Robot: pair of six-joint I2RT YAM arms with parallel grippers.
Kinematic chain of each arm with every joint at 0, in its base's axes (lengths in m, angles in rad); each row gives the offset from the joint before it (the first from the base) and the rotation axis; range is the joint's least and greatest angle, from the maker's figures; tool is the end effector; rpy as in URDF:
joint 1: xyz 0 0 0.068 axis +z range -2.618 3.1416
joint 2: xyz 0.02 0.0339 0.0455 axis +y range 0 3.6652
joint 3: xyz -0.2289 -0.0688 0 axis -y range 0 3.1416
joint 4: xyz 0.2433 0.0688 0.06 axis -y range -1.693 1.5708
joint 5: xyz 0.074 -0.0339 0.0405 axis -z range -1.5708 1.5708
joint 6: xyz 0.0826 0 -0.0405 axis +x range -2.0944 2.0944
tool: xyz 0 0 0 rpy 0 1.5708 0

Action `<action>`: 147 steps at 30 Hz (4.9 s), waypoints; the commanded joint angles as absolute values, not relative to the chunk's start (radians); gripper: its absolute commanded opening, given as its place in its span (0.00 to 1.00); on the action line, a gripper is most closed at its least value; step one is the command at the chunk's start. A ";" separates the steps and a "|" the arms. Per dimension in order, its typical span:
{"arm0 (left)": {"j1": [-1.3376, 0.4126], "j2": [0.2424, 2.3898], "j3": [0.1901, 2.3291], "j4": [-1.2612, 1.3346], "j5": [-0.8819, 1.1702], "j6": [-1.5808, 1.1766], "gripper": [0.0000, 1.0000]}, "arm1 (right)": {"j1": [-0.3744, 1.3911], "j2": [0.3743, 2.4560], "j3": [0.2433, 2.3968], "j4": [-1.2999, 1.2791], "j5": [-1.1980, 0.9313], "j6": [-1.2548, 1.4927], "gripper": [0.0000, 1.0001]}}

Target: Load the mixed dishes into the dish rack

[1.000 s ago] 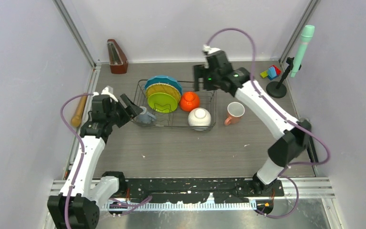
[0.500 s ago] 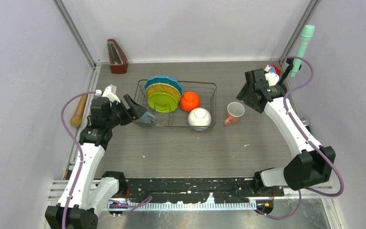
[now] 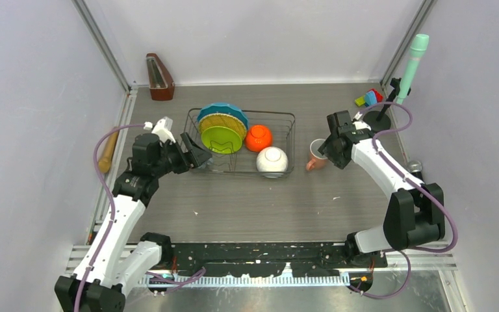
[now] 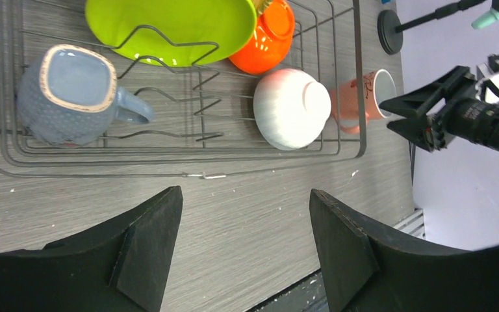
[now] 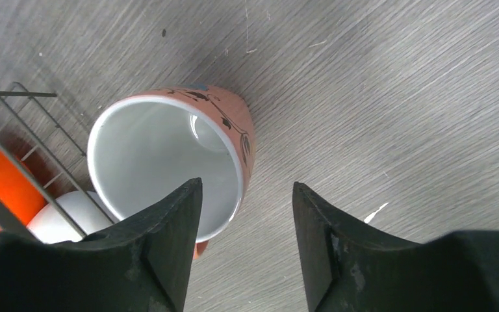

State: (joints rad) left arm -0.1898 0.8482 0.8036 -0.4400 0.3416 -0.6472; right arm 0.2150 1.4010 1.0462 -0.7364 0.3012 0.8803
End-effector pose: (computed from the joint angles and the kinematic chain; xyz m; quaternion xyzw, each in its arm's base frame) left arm 0.2390 -0.0741 0.2636 -0.1057 0.8416 -0.3399 0.4062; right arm 0.2992 0.0402 0.1752 0.3473 0.8961 -0.0022 0.2764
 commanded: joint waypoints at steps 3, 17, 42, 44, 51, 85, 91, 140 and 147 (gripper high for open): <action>-0.257 0.851 0.821 -0.385 0.369 -0.659 0.74 | 0.209 1.413 1.027 -0.644 0.303 0.924 0.31; -0.346 0.968 0.845 -0.199 0.520 -0.873 0.74 | 0.202 1.086 1.056 -0.625 0.368 0.761 0.00; -0.617 1.161 0.836 0.578 0.500 -1.072 0.70 | 0.215 1.043 0.911 0.349 -0.537 1.222 0.00; -0.624 1.192 0.859 0.579 0.500 -1.068 0.68 | 0.231 1.041 0.904 0.361 -0.537 1.237 0.00; -0.657 1.272 0.911 0.648 0.488 -1.095 0.68 | 0.291 1.055 0.890 0.422 -0.543 1.253 0.00; -0.607 1.175 1.148 -0.235 0.272 -0.324 0.00 | 0.339 0.964 0.964 -0.146 -0.187 0.720 0.67; -0.620 1.207 1.135 -0.346 0.212 0.045 0.00 | 0.338 0.957 0.960 -0.115 -0.262 0.638 0.63; -0.512 1.728 1.429 -0.707 0.339 0.886 0.00 | 0.479 1.073 0.828 0.037 -0.558 0.045 0.80; -0.512 1.755 1.428 -0.711 0.315 0.889 0.02 | 0.479 1.017 0.817 0.008 -0.555 0.046 0.81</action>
